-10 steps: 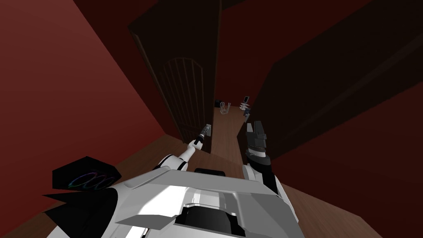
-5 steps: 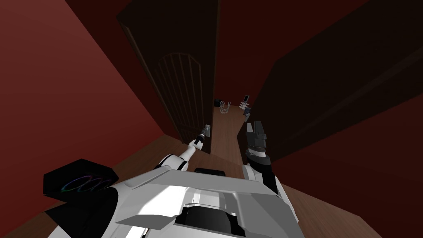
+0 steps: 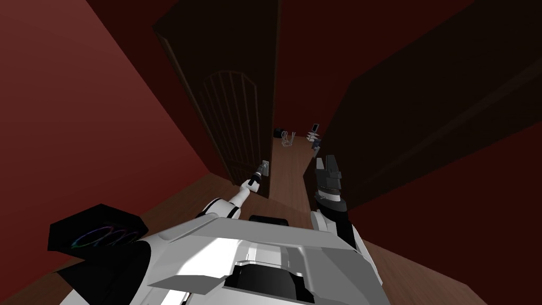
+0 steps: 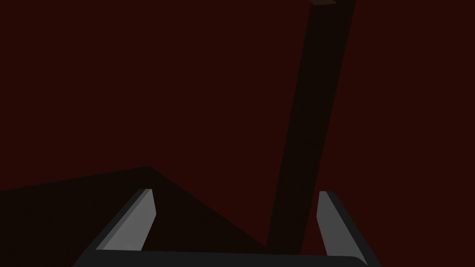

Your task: Push the door open

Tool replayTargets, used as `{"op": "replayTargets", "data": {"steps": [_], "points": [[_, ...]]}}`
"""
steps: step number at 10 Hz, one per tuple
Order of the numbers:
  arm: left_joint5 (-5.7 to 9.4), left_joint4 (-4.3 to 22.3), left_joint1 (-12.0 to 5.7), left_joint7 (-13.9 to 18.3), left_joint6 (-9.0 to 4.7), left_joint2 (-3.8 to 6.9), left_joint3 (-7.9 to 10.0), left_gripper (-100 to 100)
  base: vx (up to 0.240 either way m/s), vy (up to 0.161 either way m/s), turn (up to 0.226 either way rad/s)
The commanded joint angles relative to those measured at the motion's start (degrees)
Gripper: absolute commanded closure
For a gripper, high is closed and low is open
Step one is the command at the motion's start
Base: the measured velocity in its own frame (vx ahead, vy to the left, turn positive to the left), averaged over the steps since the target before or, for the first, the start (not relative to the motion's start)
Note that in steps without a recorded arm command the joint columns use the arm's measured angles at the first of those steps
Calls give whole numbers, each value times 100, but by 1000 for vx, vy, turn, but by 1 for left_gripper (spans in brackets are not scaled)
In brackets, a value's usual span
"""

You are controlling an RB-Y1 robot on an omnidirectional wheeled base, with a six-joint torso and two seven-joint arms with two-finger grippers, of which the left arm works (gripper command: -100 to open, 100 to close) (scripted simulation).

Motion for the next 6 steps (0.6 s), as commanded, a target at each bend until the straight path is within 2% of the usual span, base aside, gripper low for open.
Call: {"op": "replayTargets", "data": {"steps": [1,4,5,6], "points": [[33,5,-60,-31,-42,86,96,100,157,-91,36],[83,12,-47,-74,-35,191,230,100,163,-105,32],[83,12,-47,-74,-35,191,230,100,124,-82,30],[114,17,-40,-99,-31,244,311,100,134,-77,31]]}}
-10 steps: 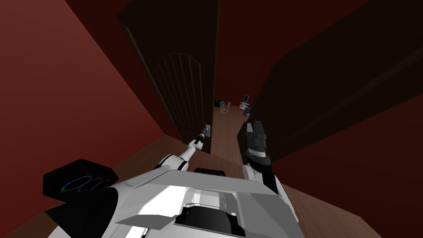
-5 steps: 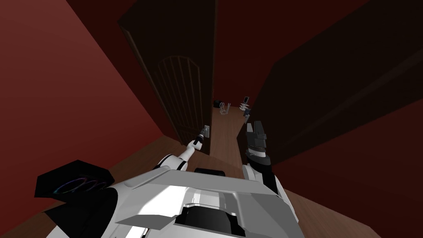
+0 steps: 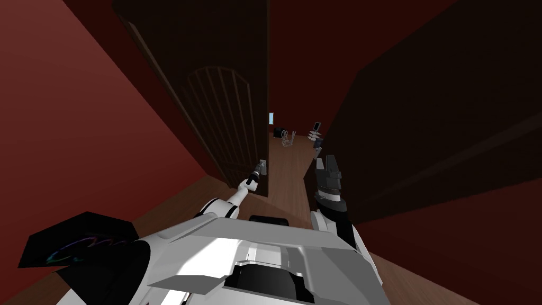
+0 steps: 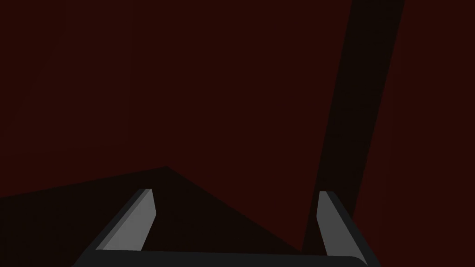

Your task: Push the door open

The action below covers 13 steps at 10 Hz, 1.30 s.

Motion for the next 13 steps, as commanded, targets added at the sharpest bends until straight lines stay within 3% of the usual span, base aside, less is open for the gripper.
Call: {"op": "replayTargets", "data": {"steps": [1,4,5,9,13], "points": [[57,75,-51,-40,-37,136,161,100,196,-126,79],[115,83,-36,-88,-30,215,314,100,170,-111,87],[108,276,-133,-78,-107,171,278,-100,-20,-61,48],[109,263,-144,-55,-81,135,250,-100,-193,7,5],[110,244,-160,-22,-44,12,209,-100,-218,-20,17]]}}
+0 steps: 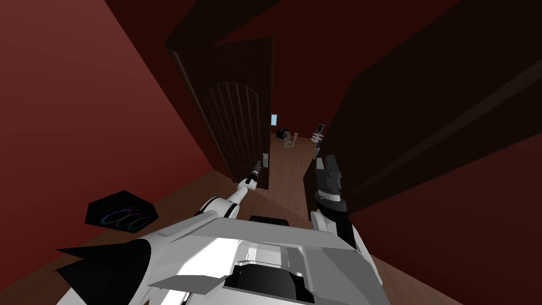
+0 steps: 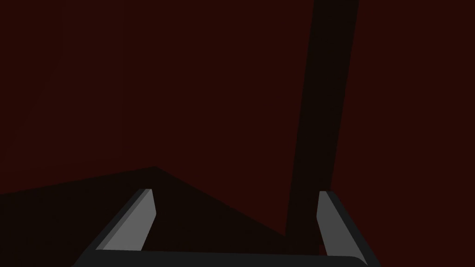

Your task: Push the door open

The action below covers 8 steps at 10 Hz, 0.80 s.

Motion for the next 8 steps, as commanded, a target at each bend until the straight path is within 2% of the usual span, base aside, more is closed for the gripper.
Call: {"op": "replayTargets", "data": {"steps": [1,4,8], "points": [[0,0,0,0,0,0,0,-100,-76,4,-1],[6,-1,18,-17,-29,45,25,-100,131,-28,-19],[16,11,39,-47,-89,57,68,-100,194,-30,-24]]}}
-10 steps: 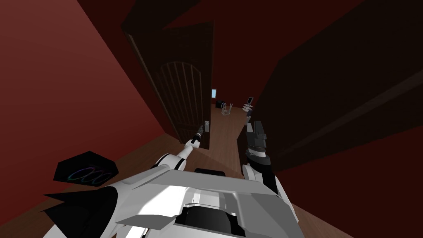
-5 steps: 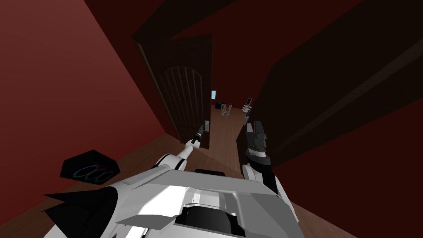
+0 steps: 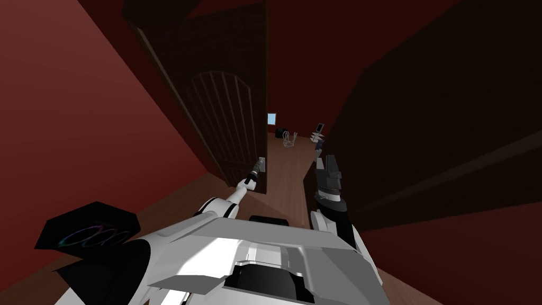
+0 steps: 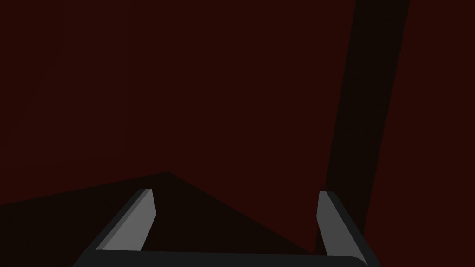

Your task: Push the door open

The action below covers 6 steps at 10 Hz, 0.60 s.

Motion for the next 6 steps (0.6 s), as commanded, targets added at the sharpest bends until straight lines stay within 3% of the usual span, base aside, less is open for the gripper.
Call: {"op": "replayTargets", "data": {"steps": [1,4,5,6], "points": [[5,24,-2,-14,-36,-9,19,-100,191,-21,-18],[8,30,2,-20,-50,-24,29,-100,141,-25,-10],[8,30,2,-20,-50,-24,29,100,-10,3,4],[8,30,2,-20,-50,-24,29,100,-33,7,-5]]}}
